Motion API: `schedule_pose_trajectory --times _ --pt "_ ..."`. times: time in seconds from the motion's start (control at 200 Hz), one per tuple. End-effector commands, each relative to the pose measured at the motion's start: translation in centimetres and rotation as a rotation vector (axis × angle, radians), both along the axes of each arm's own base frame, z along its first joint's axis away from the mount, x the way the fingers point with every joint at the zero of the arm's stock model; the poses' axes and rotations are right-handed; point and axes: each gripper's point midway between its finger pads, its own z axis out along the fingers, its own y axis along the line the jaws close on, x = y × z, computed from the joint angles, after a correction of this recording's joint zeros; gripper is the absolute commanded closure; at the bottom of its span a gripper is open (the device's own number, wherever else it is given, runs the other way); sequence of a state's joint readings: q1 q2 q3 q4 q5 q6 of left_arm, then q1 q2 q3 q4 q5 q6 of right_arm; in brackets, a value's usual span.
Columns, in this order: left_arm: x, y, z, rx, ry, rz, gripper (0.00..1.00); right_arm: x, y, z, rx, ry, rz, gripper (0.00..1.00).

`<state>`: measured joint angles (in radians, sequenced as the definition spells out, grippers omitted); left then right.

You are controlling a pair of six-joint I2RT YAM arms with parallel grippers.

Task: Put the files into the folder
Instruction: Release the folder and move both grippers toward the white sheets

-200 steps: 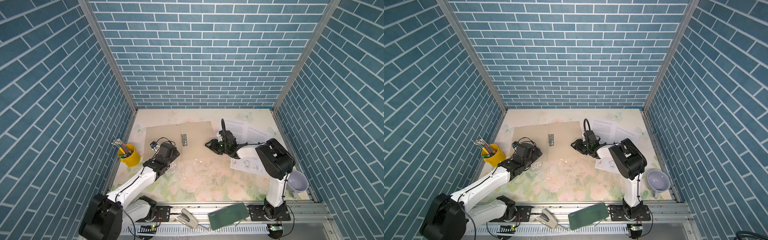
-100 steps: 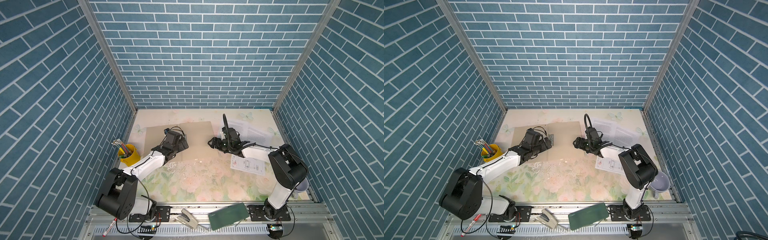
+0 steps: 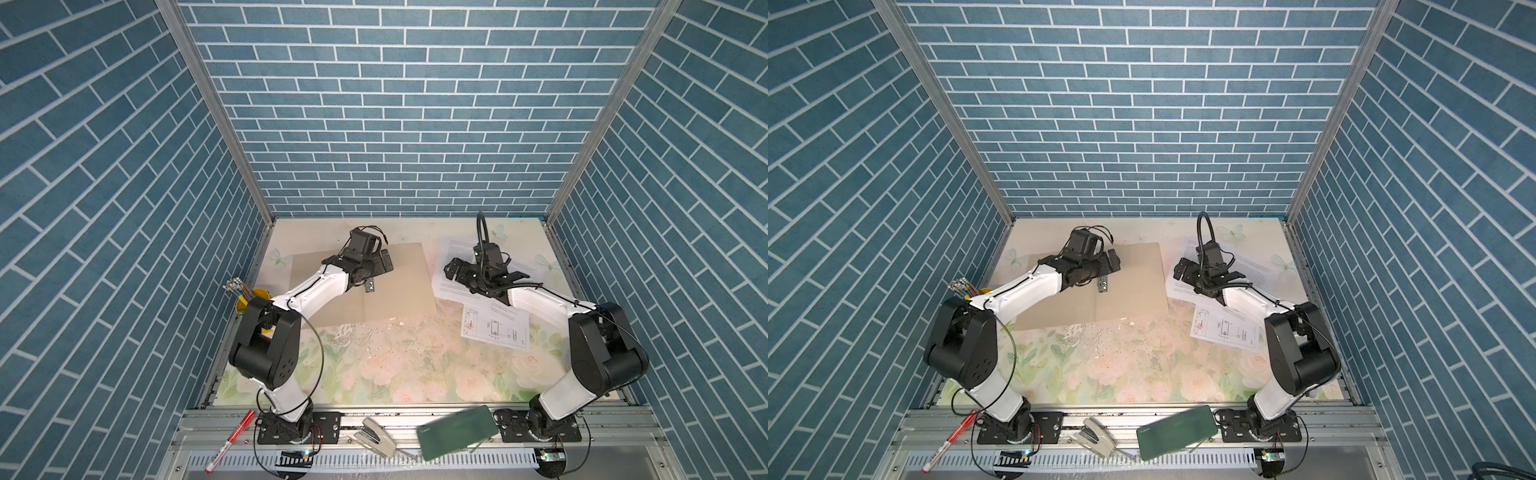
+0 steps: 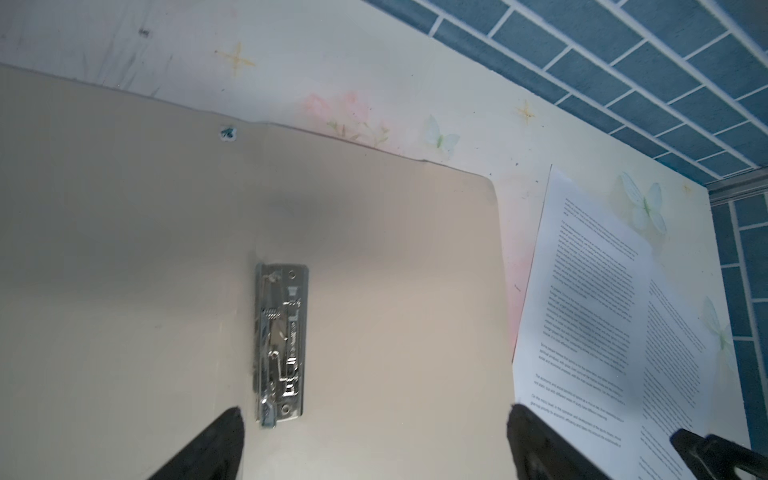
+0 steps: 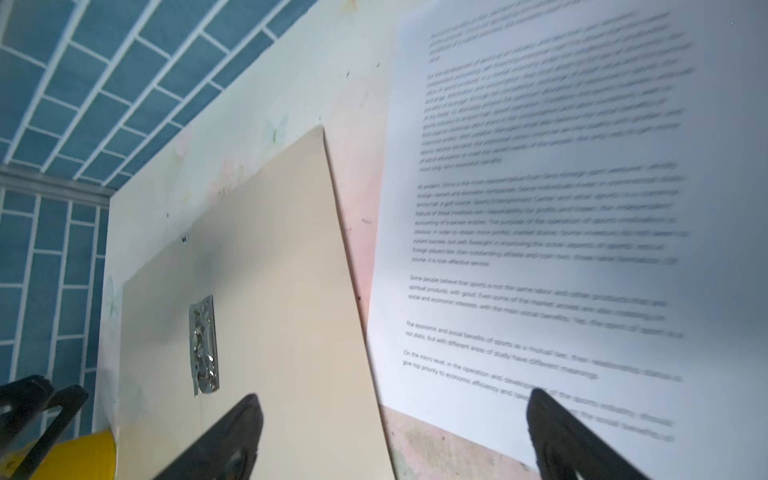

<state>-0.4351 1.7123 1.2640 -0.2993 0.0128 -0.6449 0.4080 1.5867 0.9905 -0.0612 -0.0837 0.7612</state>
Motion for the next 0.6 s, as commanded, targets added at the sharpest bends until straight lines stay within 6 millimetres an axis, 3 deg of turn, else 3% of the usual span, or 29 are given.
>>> schedule_pose_trajectory --times 0.0,0.165,0.265,0.43,0.595 --pt "-0.5 -1.0 0.5 0.043 0.056 -0.054 0.00 0.7 -2.6 2.1 -0.021 -0.007 -0.059 0.02" --pt "0.5 -2.6 1.1 0.095 0.063 -0.077 0.00 1.1 -6.5 1.7 -0.054 0.049 -0.118 0.03" --pt "0.6 -4.2 1.2 0.115 0.057 -0.067 0.00 1.0 -7.2 1.7 -0.010 0.090 -0.074 0.05" --pt "0.5 -8.4 2.0 0.270 -0.038 -0.168 0.00 0.6 -9.6 0.8 -0.048 0.129 -0.073 0.05" --pt "0.5 -13.0 -0.1 0.302 0.031 -0.295 0.00 0.1 -10.9 -0.1 0.006 0.154 -0.056 0.10"
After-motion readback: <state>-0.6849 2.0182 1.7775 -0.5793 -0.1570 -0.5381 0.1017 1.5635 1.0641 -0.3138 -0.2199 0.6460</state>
